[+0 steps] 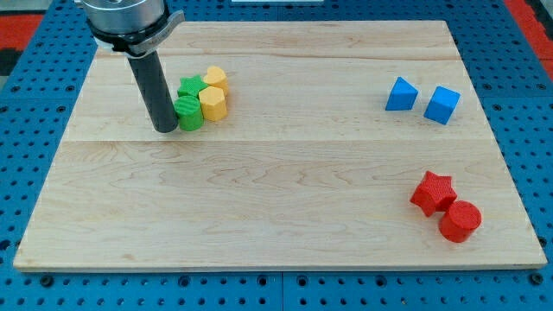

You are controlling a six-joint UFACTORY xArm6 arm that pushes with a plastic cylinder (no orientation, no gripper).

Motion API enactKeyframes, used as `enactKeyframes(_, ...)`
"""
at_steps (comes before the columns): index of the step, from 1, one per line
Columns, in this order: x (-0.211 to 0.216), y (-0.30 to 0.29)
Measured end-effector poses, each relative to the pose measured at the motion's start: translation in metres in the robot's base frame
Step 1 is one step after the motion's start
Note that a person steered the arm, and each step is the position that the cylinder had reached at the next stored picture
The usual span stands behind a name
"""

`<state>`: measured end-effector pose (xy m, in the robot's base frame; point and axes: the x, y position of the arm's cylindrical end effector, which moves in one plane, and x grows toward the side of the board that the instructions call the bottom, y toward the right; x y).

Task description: Nudge yellow heart down a bit

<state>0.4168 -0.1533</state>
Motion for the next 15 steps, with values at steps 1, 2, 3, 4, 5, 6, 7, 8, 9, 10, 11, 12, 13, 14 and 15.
enactKeyframes(1, 0.0, 0.002)
enactKeyframes(2, 0.0, 0.008)
enactKeyframes(3, 0.0, 0.015)
enactKeyframes(4, -0.001, -0.012)
enactKeyframes(5, -0.02, -0.031)
enactKeyframes(6, -0.06, -0.031)
enactKeyframes(7, -0.101, -0.031)
enactKeyframes(8, -0.114, -0.012)
enactKeyframes(9, -0.115, 0.031)
enactKeyframes(10, -0.115, 0.05)
enactKeyframes(11, -0.108, 0.05)
enactKeyframes(12, -0.102, 0.049)
enactKeyframes(13, -0.104, 0.049)
enactKeyframes(14, -0.104, 0.051)
enactKeyframes(15, -0.114, 0.051)
